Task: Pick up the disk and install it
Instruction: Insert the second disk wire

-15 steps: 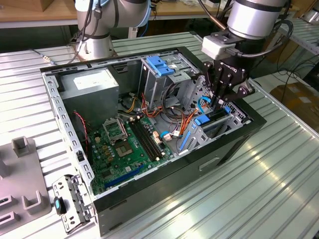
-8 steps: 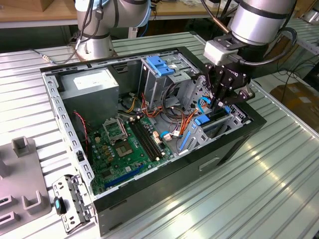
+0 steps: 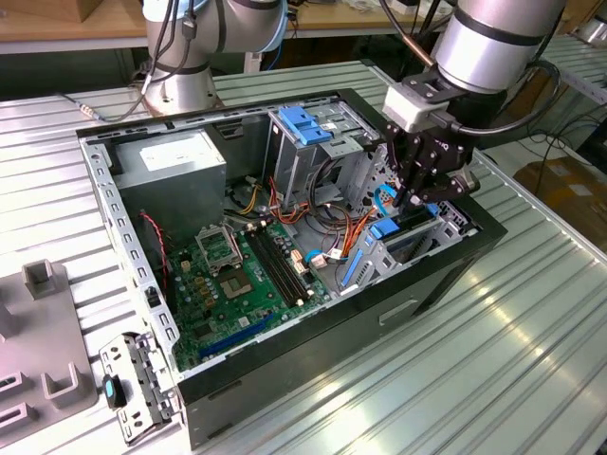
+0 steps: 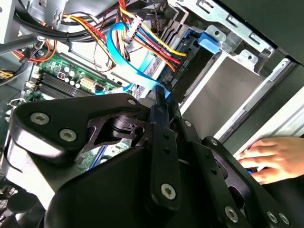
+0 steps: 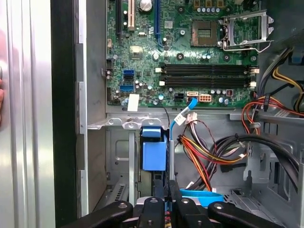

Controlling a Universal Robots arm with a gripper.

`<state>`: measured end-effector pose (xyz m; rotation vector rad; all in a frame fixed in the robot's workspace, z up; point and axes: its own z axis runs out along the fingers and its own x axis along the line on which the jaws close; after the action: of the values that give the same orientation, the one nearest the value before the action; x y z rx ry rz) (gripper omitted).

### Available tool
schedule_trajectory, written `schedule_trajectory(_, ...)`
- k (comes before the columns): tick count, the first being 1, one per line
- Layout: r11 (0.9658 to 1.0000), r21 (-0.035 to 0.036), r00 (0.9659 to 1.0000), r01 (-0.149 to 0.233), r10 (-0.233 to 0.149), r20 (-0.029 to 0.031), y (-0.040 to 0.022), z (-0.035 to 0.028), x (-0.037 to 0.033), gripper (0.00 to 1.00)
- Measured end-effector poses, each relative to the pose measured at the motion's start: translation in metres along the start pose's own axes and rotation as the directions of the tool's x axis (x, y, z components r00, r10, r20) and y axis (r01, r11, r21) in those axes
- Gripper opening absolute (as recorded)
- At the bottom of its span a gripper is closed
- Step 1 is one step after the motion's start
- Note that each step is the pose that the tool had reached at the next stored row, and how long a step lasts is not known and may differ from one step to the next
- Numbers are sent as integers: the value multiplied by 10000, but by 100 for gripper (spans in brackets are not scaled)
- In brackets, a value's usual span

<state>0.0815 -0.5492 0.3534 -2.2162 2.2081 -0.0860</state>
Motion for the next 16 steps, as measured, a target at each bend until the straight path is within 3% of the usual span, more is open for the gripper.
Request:
schedule_trajectory(2,9999,117,10000,-5,5,21,15,1,2,16)
schedule_trajectory(4,9999,165,10000,-7,6,30,22,1,6,16)
schedule_trajectory(7,9998,198,10000,-7,6,38,23,9,30,16)
schedule_trajectory(11,9998,202,9999,-14,12,121,24,24,68,16)
schedule_trajectory(14,9998,202,9992,-32,24,394,24,31,100,16)
schedule_trajectory(15,9998,202,9989,-38,28,471,25,34,112,16)
schedule_trajectory(16,9998,203,9987,-41,30,510,25,36,124,16)
